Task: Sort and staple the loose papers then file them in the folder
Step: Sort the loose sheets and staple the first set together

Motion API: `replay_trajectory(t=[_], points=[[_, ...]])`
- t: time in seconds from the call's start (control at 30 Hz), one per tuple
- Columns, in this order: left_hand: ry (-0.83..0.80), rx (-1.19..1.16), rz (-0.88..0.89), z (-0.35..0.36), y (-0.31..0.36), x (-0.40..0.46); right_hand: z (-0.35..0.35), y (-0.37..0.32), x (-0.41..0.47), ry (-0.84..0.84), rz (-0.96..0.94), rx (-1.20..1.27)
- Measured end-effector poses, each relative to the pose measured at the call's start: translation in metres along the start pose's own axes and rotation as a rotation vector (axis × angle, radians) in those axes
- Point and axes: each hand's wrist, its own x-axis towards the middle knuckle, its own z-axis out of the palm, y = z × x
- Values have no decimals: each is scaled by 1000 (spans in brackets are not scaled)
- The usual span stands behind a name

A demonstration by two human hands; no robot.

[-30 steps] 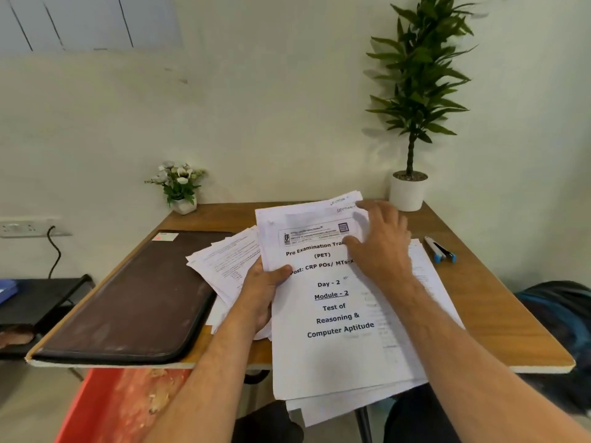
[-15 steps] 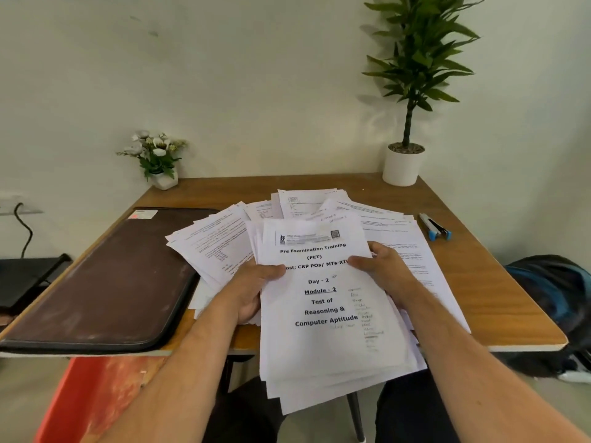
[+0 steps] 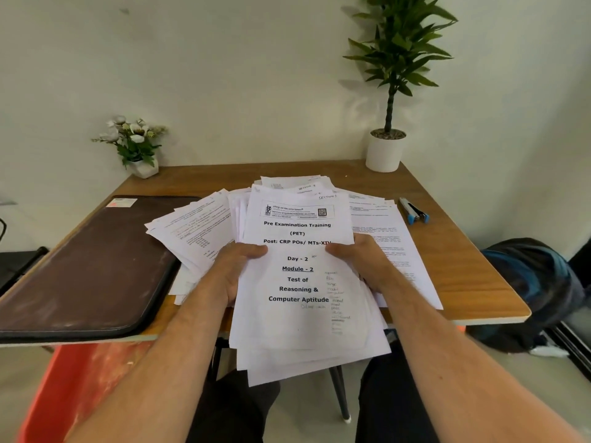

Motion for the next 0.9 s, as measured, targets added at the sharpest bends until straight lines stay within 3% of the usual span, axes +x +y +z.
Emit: replay_trajectory(t=[0.1,0.2,0.4,0.57,0.7,0.9], points=[[84,-103,52,2,-5,-1,-4,9,-5,82,-44,25],[54,-67,87,14,-3,-4,-7,3,-2,135,-75,-15],[-48,54,124,25,0,-12,-12,0,-2,3,-25,42],[16,74,269,32,15,-22,-14,-18,1,-51,18,147],[46,-3,425,47,49,-29,-17,-67,1,-63,-74,226],[68,-56,643,67,106,-45,-9,-137,-1,-21,-286,128]])
